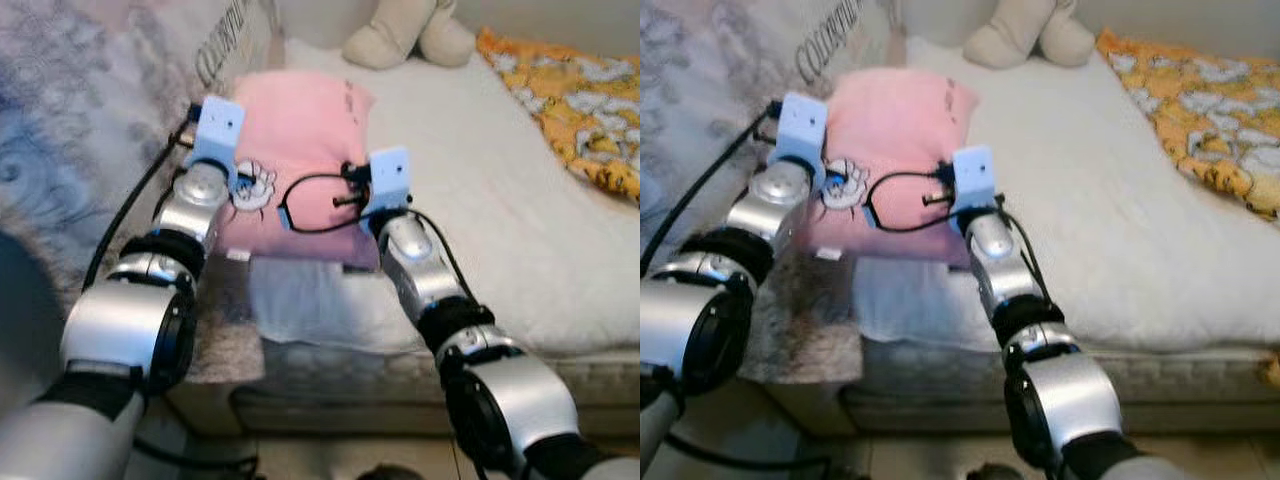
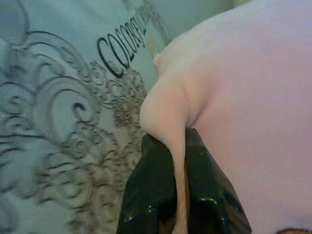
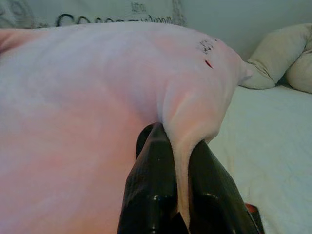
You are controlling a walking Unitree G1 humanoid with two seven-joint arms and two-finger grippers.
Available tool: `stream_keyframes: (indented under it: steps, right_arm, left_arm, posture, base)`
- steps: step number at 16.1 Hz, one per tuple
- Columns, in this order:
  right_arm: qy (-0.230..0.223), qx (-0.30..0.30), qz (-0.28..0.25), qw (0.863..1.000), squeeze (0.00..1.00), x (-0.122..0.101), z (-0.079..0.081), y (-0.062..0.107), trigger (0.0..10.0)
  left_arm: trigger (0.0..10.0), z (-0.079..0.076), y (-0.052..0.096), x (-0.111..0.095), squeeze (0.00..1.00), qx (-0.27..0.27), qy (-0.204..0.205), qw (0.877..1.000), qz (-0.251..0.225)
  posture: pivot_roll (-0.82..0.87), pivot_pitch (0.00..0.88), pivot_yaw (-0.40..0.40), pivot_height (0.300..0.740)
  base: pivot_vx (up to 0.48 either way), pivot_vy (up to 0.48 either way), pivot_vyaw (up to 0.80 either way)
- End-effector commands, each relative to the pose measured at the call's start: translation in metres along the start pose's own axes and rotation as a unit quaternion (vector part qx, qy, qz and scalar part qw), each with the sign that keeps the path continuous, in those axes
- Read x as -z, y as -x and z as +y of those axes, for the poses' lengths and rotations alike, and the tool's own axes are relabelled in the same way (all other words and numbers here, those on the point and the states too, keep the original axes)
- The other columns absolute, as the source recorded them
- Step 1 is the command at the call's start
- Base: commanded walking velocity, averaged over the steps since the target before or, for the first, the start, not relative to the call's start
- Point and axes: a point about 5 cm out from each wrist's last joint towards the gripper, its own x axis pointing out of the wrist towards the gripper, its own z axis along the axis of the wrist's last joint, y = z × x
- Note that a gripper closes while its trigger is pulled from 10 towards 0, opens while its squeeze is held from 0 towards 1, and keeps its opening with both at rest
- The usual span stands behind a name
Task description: Clean up the room
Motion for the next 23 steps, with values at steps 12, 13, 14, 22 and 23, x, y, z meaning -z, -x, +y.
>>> stream_keyframes:
  steps: [12, 13, 14, 22, 23]
  right_arm:
    - [-0.036, 0.043, 0.095, 0.994, 0.0, 0.017, -0.017, -0.001, 10.0]
    - [-0.048, 0.051, 0.121, 0.99, 0.0, 0.023, -0.018, 0.001, 10.0]
    - [-0.059, 0.053, 0.131, 0.988, 0.0, 0.026, -0.017, 0.002, 10.0]
    - [0.014, 0.06, 0.137, 0.989, 0.0, 0.023, -0.012, -0.001, 10.0]
    - [0.021, 0.073, 0.126, 0.989, 0.0, 0.018, -0.014, -0.004, 10.0]
  left_arm:
    - [10.0, 0.025, -0.001, 0.002, 0.0, -0.044, -0.015, 0.999, 0.024]
    - [10.0, 0.02, 0.0, 0.007, 0.0, -0.031, -0.044, 0.998, 0.026]
    - [10.0, 0.018, 0.0, 0.009, 0.0, -0.027, -0.048, 0.998, 0.029]
    - [10.0, 0.009, -0.001, -0.002, 0.0, -0.024, -0.001, 1.0, -0.002]
    - [10.0, 0.01, -0.002, -0.01, 0.0, -0.026, 0.006, 1.0, -0.013]
  posture:
    - [-0.12, 0.137, -0.004, 0.74]
    - [-0.13, 0.166, -0.009, 0.74]
    - [-0.13, 0.166, -0.009, 0.74]
    - [-0.16, 0.26, -0.017, 0.74]
    - [-0.15, 0.264, -0.019, 0.74]
  base:
    - [0.219, 0.0, 0.09]
    - [0.0, 0.0, 0.0]
    - [0.0, 0.0, 0.0]
    - [0.0, 0.0, 0.0]
    - [0.0, 0.0, 0.0]
